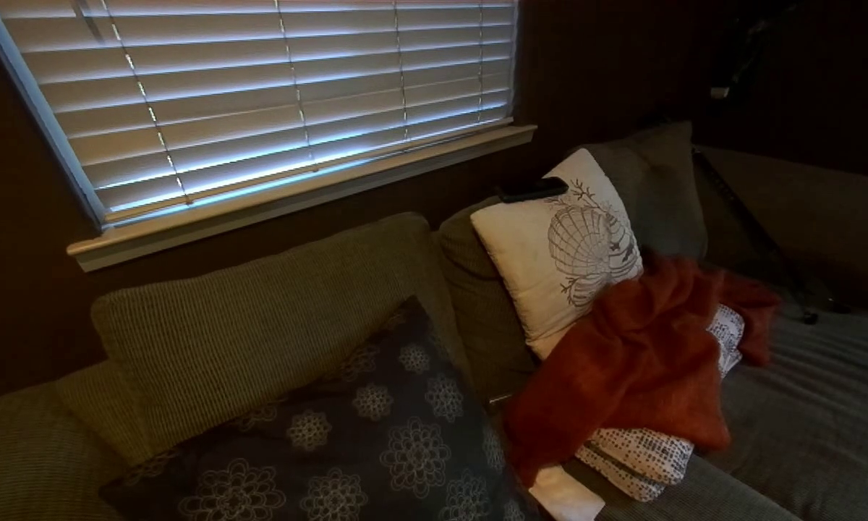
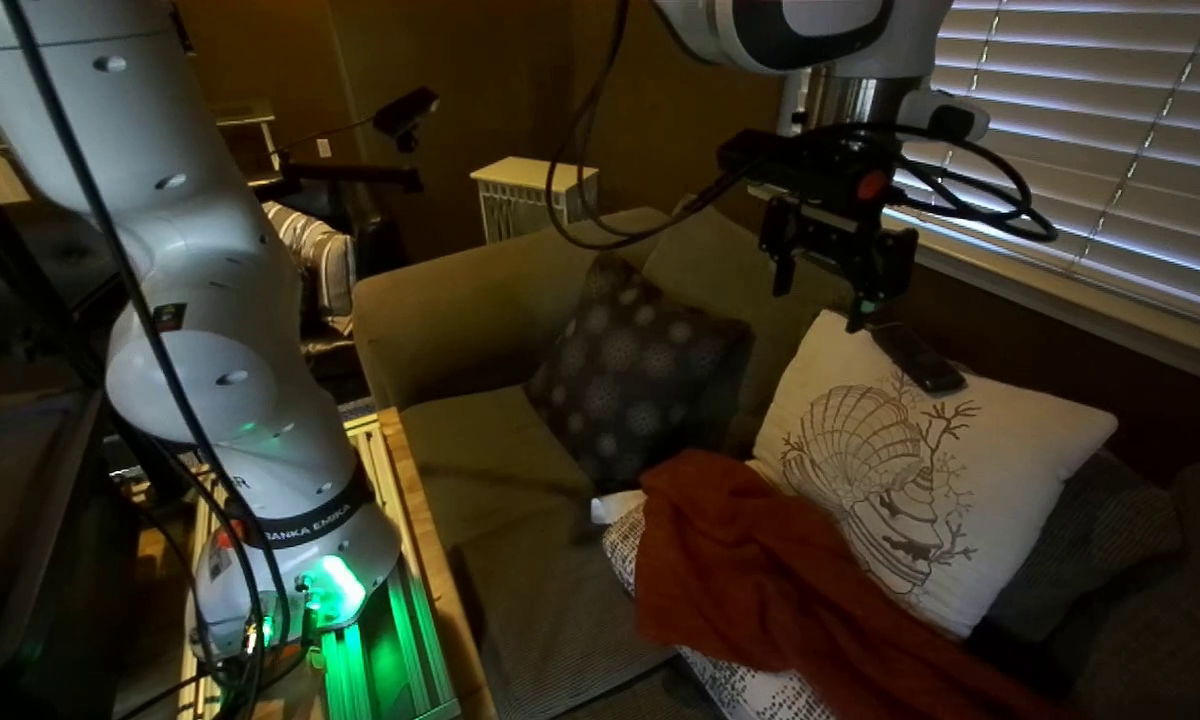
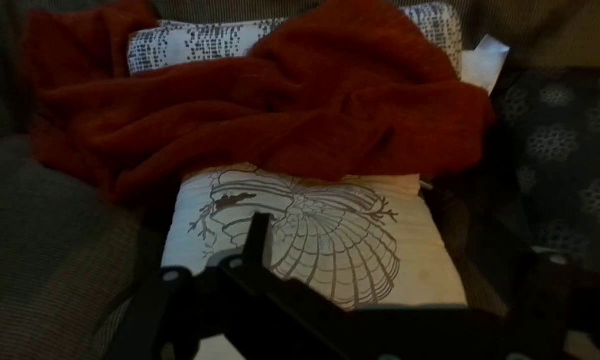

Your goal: Remove the remote from the white pillow, put it on the brown fleece and then cover the remote with the brown fleece

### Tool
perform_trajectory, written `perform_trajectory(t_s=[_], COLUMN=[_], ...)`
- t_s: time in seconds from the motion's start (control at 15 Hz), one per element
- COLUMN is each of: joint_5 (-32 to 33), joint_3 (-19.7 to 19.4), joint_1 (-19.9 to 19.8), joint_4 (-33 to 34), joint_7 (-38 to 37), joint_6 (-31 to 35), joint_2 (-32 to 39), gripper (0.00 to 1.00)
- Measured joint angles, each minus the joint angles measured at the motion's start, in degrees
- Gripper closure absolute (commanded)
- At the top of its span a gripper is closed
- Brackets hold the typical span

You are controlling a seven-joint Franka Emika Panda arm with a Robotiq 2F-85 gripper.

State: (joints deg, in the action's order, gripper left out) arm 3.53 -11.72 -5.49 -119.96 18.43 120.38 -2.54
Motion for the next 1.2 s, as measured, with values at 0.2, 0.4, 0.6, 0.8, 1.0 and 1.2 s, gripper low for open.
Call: perform_trajectory(t_s=[0.2, 0.4, 0.6, 0.8, 1.0, 1.2], joint_5=[-0.4, -1.9, -2.7, -2.8, -3.0, -5.9], joint_3=[0.5, 0.8, 1.1, 1.1, 1.2, 1.3], joint_1=[0.0, -0.1, -0.1, -0.2, -0.3, -0.7], joint_4=[2.8, 5.5, 7.1, 7.4, 7.5, 7.6], joint_7=[-4.9, -8.8, -9.8, -9.9, -9.9, -10.0], joint_6=[5.2, 7.6, 7.6, 7.6, 7.6, 8.5], joint_2=[4.3, 8.1, 10.0, 10.0, 10.0, 10.6], gripper=[0.0, 0.0, 0.0, 0.0, 0.0, 0.0])
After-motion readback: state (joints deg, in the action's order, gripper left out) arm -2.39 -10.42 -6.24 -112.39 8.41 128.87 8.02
